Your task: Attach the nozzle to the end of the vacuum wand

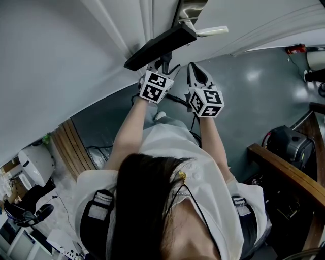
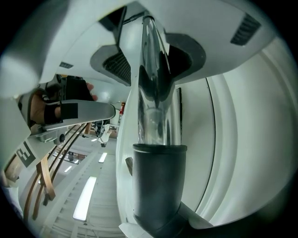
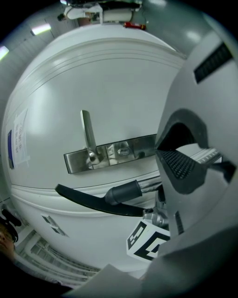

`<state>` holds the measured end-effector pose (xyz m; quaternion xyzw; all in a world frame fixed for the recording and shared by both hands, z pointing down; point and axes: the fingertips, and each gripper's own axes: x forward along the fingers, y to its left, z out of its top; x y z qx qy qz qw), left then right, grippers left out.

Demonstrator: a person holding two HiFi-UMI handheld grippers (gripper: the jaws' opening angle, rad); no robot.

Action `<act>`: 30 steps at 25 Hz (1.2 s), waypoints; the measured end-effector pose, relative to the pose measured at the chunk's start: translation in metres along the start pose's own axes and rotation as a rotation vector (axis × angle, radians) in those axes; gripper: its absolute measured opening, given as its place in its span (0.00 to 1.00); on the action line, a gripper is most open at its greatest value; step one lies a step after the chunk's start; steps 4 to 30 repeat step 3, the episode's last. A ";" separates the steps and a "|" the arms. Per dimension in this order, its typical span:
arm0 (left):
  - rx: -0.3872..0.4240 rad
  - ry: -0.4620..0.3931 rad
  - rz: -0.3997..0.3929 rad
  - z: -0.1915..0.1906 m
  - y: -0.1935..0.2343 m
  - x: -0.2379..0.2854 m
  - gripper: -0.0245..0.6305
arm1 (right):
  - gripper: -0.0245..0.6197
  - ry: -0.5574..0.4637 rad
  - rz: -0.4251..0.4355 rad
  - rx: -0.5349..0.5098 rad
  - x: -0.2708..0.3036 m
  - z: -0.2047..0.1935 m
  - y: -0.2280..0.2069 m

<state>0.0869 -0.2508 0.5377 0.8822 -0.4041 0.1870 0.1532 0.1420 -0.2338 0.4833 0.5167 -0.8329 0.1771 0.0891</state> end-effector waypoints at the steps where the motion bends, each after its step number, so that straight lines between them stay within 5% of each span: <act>1: -0.004 -0.002 0.001 0.000 0.000 0.000 0.38 | 0.06 0.003 -0.001 0.000 0.000 -0.001 0.000; 30: -0.013 -0.007 -0.001 0.000 0.001 0.000 0.38 | 0.06 0.009 -0.003 -0.001 0.001 -0.003 0.001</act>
